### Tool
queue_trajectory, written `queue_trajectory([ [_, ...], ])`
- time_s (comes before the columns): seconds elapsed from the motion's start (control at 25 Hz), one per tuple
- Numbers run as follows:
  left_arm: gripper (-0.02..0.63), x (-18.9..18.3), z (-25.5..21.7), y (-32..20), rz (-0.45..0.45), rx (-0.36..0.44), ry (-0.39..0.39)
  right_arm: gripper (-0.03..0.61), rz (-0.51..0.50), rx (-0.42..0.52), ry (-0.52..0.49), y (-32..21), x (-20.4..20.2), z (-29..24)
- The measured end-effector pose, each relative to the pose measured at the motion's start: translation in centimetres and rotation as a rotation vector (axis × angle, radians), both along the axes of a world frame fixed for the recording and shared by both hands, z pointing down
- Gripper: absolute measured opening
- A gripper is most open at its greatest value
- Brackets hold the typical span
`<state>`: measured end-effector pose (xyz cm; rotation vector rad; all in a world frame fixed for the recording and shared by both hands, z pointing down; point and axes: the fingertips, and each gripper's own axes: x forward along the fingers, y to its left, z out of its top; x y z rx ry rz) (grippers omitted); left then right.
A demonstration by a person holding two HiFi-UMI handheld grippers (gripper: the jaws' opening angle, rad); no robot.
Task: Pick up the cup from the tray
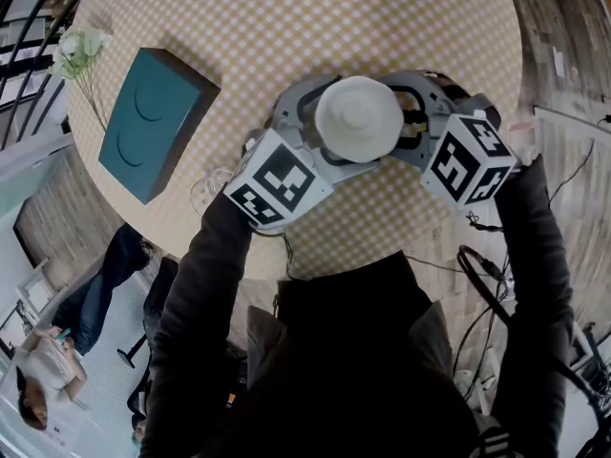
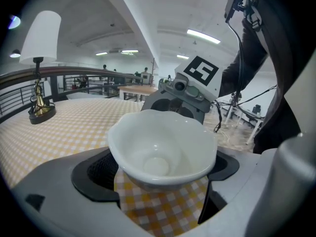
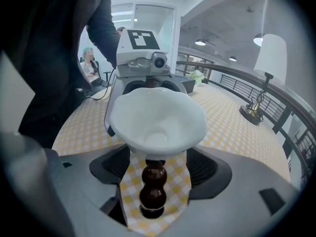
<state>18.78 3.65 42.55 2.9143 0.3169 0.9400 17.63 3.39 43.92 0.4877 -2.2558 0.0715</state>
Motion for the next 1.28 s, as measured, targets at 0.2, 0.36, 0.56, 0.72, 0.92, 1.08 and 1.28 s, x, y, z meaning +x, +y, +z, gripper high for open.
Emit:
queue_trajectory([
  [0.2, 0.523, -0.8, -0.3, -0.1, -0.031, -0.004, 0.001, 0.337, 0.042, 0.009, -0.022, 0.2, 0.8, -0.2],
  [0.36, 0.526, -1.6, -0.9, -0.4, -0.058, 0.015, 0.0, 0.337, 0.058, 0.025, -0.019, 0.4, 0.9, -0.7],
  [0.56, 0.535, -2.8, -1.4, -1.5, -0.119, 0.088, -0.036, 0.337, 0.157, 0.061, -0.055, 0.7, 2.4, -1.6],
  [0.72, 0.54, -4.2, -3.0, -2.1, -0.187, 0.051, -0.049, 0.337, 0.224, 0.082, -0.077, 1.5, 3.8, -3.5],
  [0.92, 0.538, -6.2, -6.2, -1.8, -0.264, 0.045, -0.01, 0.337, 0.262, 0.111, -0.087, 3.1, 4.5, -6.0],
  [1.08, 0.538, -7.1, -10.8, -1.1, -0.349, 0.016, 0.096, 0.337, 0.357, 0.223, -0.194, 2.7, 4.2, -10.6],
  [1.28, 0.519, -7.3, -18.0, -1.0, -0.471, -0.009, 0.296, 0.336, 0.504, 0.355, -0.514, 1.6, 1.4, -18.6],
])
